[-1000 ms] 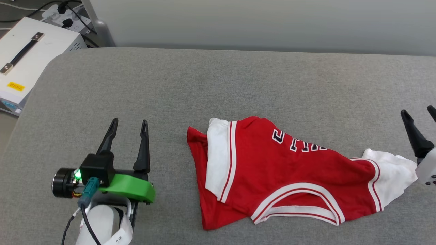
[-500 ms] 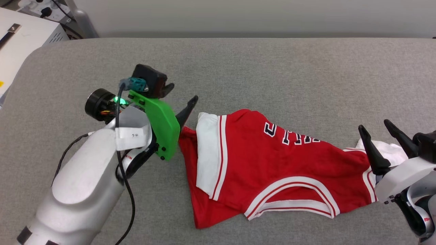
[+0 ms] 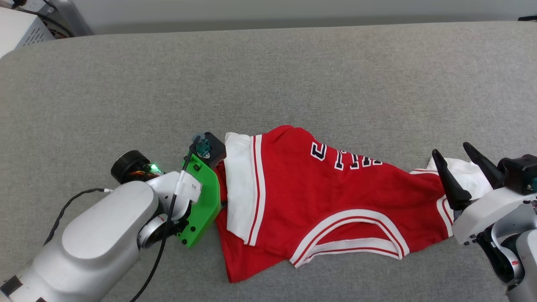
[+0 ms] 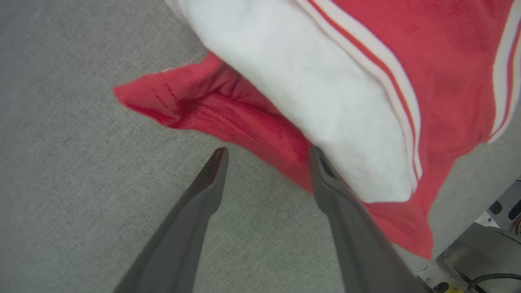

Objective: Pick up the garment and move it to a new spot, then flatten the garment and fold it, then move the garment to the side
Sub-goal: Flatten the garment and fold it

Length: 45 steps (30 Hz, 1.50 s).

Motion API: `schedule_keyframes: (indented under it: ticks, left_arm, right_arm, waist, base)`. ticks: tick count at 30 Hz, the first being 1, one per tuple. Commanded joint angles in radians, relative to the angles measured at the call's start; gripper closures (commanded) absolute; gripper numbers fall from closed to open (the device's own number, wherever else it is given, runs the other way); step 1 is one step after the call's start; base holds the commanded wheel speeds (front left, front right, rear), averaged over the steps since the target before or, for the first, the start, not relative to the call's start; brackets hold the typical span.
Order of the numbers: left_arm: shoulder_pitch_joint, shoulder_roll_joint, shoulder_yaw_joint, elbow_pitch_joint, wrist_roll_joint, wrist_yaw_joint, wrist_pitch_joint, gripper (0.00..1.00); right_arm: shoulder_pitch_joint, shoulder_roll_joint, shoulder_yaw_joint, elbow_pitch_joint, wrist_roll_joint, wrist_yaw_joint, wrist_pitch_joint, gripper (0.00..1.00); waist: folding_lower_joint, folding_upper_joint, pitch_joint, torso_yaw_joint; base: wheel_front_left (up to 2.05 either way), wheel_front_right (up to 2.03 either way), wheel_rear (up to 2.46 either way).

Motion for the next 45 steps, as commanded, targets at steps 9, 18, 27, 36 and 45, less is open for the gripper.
schedule_keyframes:
  ticks: [9,18,27,36,45]
  left_arm:
    - [-0.021,-0.002,-0.127,0.090,-0.048,-0.003,0.009,0.00]
    - [-0.080,0.020,-0.165,0.114,-0.044,-0.003,-0.148,1.00]
    - [-0.121,0.085,-0.062,-0.031,0.004,0.048,-0.365,1.00]
    - [-0.171,0.140,-0.008,-0.181,0.053,0.114,-0.397,1.00]
    - [-0.352,0.078,0.027,-0.091,0.112,0.099,-0.398,1.00]
  right_arm:
    - [-0.065,-0.003,0.032,0.049,-0.002,-0.001,-0.028,0.00]
    - [-0.074,-0.008,0.044,0.100,0.005,-0.001,-0.061,0.00]
    - [-0.027,-0.001,0.015,0.120,0.010,-0.001,-0.087,0.00]
    - [-0.038,0.020,0.020,0.100,-0.008,-0.001,-0.101,0.00]
    - [-0.106,0.037,0.039,0.081,-0.025,-0.001,-0.129,0.00]
  waist:
    - [0.0000,0.0000,0.086,-0.037]
    - [0.0000,0.0000,0.047,-0.017]
    - [0.0000,0.0000,-0.039,0.043]
    - [0.0000,0.0000,-0.047,0.026]
    - [0.0000,0.0000,0.061,-0.067]
  base:
    - [0.00,0.00,0.00]
    - [0.00,0.00,0.00]
    - [0.00,0.00,0.00]
    - [0.00,0.00,0.00]
    - [0.00,0.00,0.00]
